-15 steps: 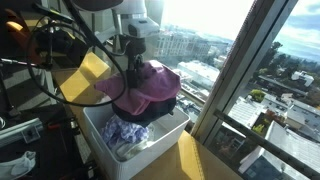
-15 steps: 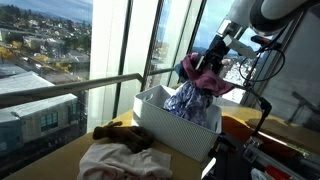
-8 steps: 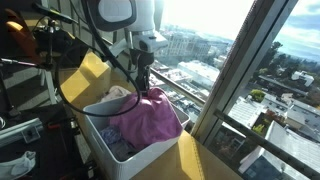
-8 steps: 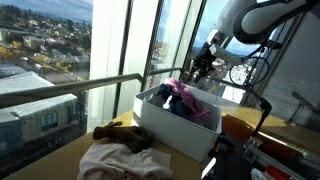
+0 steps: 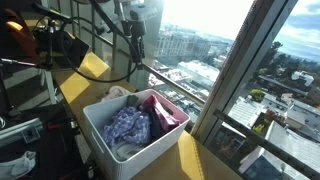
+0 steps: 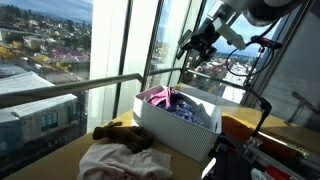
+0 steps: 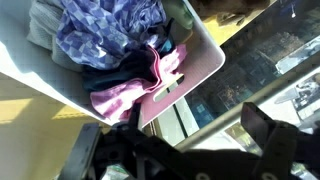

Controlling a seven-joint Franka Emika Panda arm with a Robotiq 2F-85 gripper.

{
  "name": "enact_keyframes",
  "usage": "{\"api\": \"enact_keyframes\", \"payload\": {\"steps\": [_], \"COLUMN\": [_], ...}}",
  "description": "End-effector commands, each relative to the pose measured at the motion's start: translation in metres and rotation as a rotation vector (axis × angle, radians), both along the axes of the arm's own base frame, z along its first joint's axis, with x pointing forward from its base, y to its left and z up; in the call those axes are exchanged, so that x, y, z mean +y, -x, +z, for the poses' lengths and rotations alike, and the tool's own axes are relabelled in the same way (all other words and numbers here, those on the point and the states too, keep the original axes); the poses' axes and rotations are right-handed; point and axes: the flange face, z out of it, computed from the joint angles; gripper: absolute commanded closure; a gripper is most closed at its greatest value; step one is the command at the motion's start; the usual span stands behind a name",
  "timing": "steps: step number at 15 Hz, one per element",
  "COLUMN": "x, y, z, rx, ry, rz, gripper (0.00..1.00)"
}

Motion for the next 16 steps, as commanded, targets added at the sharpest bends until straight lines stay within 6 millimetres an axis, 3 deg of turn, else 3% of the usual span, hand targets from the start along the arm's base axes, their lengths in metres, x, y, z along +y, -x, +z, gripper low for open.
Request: {"api": "enact_keyframes", "payload": {"steps": [1,3,5,9,16], "x": [0.092,0.143,0.178,0.213,0.270], "y": [0.005,0.003,0.000,-0.017,-0.032], "z": [0.002,-0.020,-0.042,-0.085,-0.195], "rx": [-0.003,0.014,0.039,0.103,0.250], "ry": [-0.021,-0.038,-0.047,-0.047,-0.046], "rz": [0.091,0.151,0.198,0.255,0.311], "gripper": [0.00,0.00,0.00,0.00,0.00]}}
